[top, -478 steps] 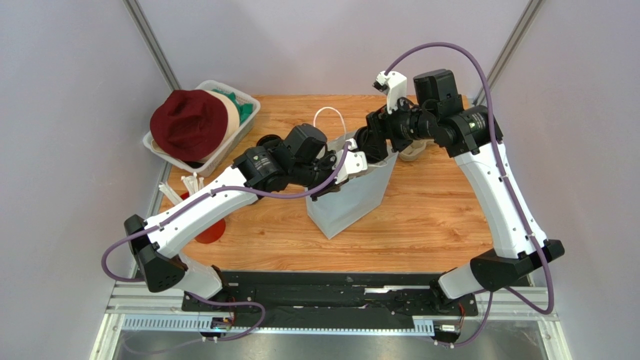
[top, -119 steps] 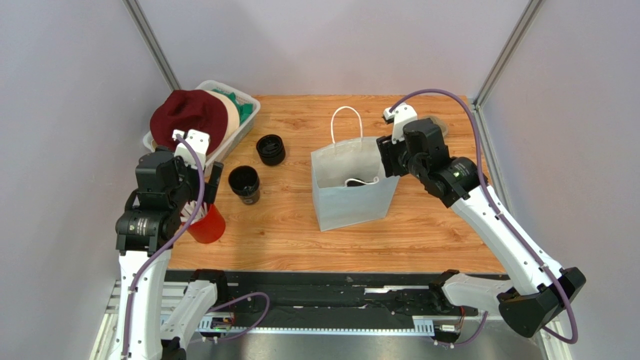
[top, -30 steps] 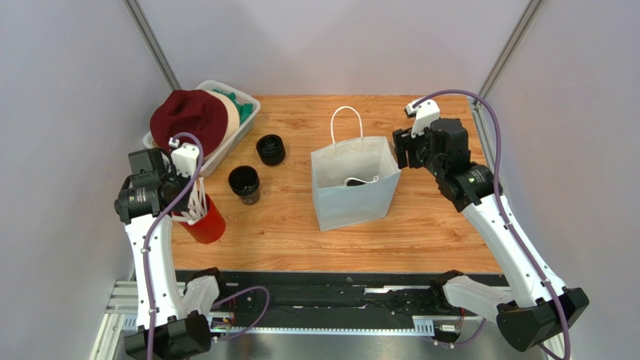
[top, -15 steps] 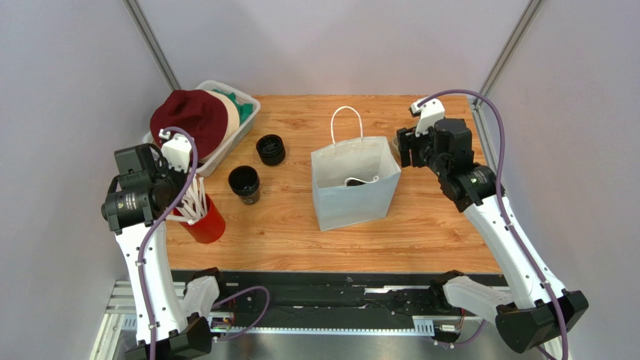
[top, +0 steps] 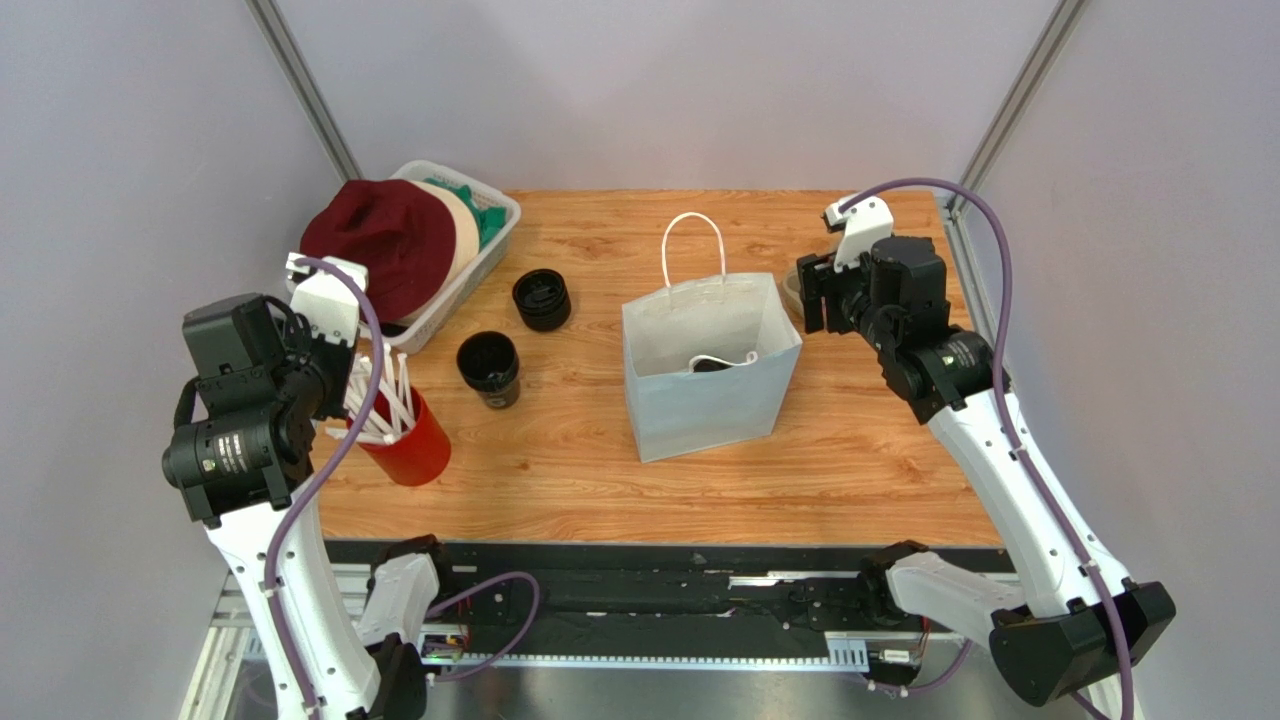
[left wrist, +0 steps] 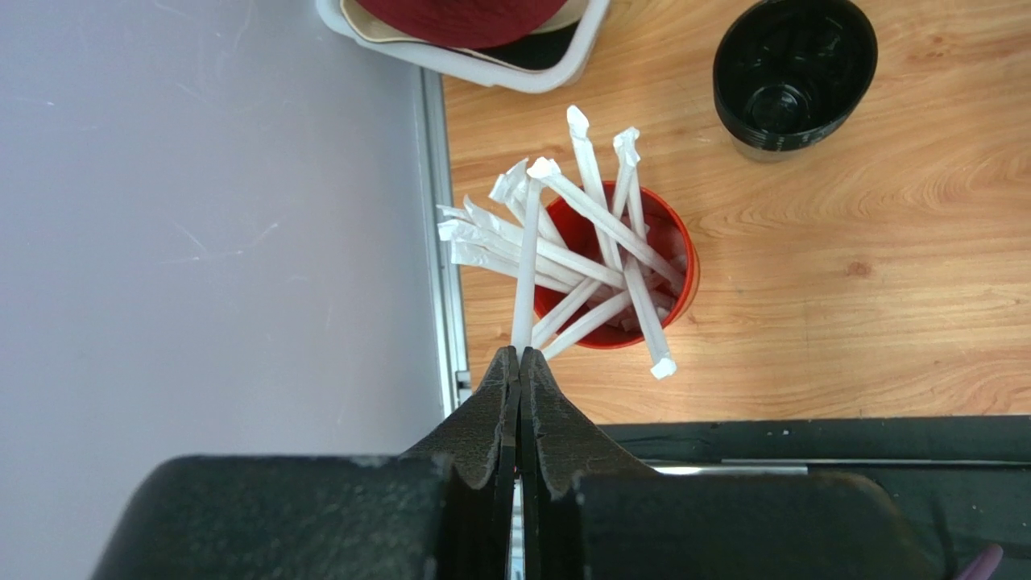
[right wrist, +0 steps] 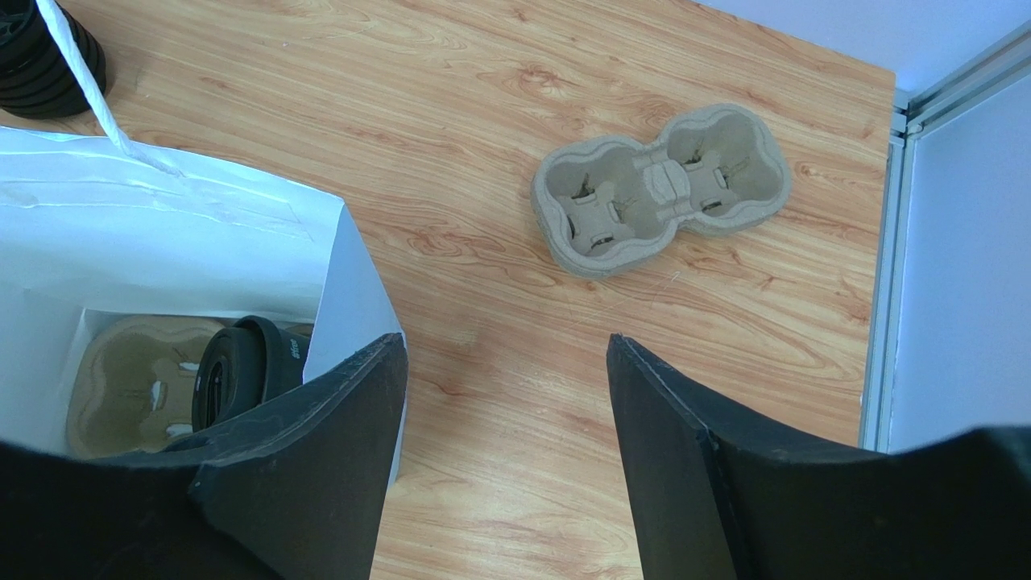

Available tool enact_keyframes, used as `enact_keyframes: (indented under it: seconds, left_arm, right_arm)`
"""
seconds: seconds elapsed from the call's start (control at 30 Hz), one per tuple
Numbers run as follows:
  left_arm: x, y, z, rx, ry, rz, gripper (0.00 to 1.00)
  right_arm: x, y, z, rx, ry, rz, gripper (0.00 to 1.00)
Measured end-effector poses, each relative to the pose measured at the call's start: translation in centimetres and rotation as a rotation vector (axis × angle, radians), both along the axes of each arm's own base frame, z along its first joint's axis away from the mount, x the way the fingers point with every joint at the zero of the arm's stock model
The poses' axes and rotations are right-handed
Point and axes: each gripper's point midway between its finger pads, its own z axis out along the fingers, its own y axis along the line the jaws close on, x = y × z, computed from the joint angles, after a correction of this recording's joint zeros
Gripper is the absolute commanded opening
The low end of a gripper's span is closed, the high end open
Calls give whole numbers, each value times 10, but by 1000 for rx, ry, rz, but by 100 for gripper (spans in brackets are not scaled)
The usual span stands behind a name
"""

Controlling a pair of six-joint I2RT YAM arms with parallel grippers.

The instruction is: Pack the takeout coffee

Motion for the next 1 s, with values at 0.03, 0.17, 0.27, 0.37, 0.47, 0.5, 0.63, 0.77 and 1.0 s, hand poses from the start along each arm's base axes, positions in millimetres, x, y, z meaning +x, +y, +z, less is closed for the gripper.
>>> enact_keyframes:
  seconds: [0.03,0.17,0.27,0.37,0.47,0.5,0.63,0.77,1.0]
  left_arm:
    - [0,0,2,2,-5,0,2]
    - [-2,-1,11,12,-27,-2,2]
    - [-4,-1,17,18,-43,-3,2]
    - [-5,-1,22,22,-56,-3,2]
    - [-5,-2,28,26,-71,-3,1]
    - [-5,-2,29,28,-76,-4,1]
    - [-6,-2,38,35,-102,-6,1]
    - [-7,-3,47,42,-126,-5,0]
    - [-7,-10,56,24,-160,-34,0]
  right_arm:
    - [0,0,0,0,1,-1,66]
    - [0,0,0,2,0,-1,66]
    - [0,0,0,2,1,-1,66]
    - [0,0,0,2,1,-2,66]
    - [0,0,0,2,1,-2,66]
    - [0,-1,0,2,1,-3,66]
    - [1,-2,0,3,1,-8,66]
    - [1,-2,0,2,1,-8,66]
    - [1,-3,0,2,0,-11,67]
